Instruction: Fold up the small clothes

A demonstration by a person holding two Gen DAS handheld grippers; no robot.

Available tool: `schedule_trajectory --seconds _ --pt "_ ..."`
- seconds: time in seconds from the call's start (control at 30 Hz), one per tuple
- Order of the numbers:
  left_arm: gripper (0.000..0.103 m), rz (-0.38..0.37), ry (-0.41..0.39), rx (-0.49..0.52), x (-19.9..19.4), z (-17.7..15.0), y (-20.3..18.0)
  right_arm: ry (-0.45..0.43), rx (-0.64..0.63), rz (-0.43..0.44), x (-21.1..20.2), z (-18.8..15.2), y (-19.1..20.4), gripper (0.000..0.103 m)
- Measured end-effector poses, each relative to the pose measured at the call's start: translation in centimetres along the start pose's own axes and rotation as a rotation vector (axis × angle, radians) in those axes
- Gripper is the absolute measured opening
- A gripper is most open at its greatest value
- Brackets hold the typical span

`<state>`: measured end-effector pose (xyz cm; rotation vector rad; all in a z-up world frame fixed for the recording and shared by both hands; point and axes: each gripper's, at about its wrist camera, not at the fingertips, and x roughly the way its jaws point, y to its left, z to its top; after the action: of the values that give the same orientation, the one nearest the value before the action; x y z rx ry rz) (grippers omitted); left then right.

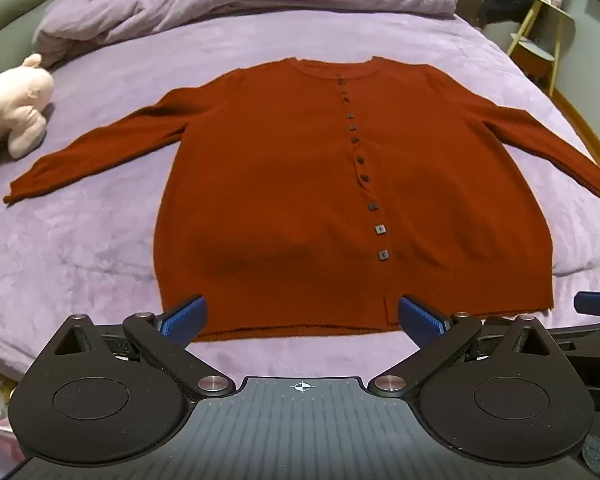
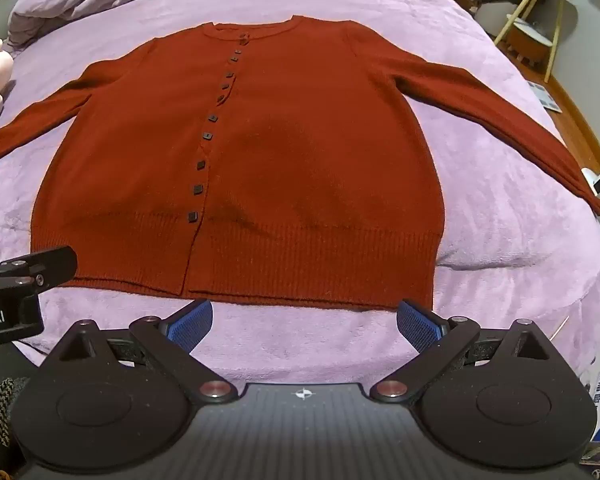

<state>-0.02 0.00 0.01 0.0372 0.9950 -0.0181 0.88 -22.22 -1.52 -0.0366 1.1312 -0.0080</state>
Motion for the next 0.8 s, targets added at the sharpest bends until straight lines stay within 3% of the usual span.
schedule_trajectory --seconds 0.8 --pt "0.103 -0.004 0.028 -0.016 0.42 -0.26 0.00 -0.012 -0.005 0.001 -0.06 -0.31 0.21 0.099"
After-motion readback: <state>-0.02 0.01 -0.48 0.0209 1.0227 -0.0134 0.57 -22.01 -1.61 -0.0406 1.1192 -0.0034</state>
